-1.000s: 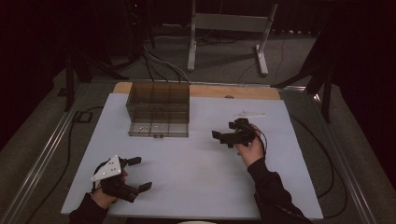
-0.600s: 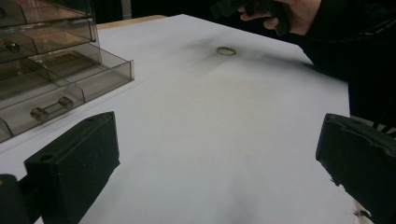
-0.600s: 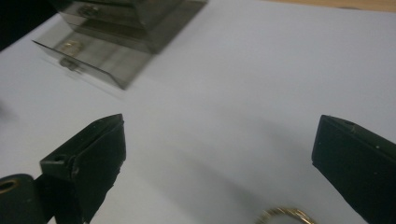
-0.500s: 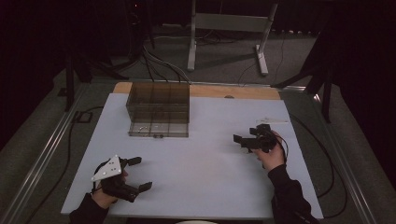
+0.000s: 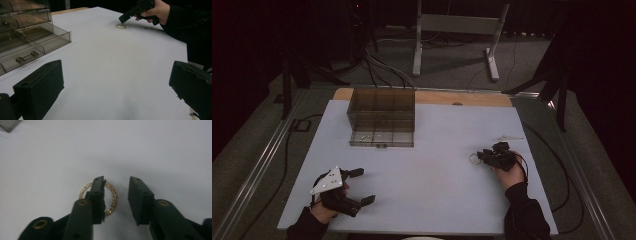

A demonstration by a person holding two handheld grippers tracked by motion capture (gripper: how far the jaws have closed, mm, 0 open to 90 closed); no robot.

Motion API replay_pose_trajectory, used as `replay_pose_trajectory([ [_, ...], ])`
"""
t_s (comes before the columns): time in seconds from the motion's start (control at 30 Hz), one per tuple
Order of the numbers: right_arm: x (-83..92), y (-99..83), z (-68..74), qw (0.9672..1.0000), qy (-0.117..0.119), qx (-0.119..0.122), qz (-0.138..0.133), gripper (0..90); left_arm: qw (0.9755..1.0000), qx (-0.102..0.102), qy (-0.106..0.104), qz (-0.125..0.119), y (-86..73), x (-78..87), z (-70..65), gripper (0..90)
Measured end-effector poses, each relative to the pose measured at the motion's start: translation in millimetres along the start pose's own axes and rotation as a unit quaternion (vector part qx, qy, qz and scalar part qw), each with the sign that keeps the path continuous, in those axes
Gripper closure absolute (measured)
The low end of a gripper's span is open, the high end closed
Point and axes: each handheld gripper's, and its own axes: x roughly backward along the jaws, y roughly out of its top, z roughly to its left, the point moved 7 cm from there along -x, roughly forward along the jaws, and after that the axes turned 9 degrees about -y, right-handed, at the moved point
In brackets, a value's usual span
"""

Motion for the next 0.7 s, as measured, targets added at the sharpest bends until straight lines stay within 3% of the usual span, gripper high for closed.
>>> replay_pose_trajectory([
  [0.2,-6.1,-4.1,3.2,0.9992,-0.023,0.028,0.016,75.1,1.0000,-0.002,-0.001,0.002,-0.1,-0.3,-0.4,0.5],
  [0.37,-6.9,-3.6,4.5,0.9980,-0.044,0.043,0.016,86.2,1.0000,-0.002,-0.002,-0.002,0.9,0.5,-0.7,0.5],
  [0.7,-4.5,4.1,12.6,1.0000,0.005,0.002,0.007,87.4,1.0000,-0.002,-0.001,-0.002,1.5,-0.2,-1.1,0.5],
])
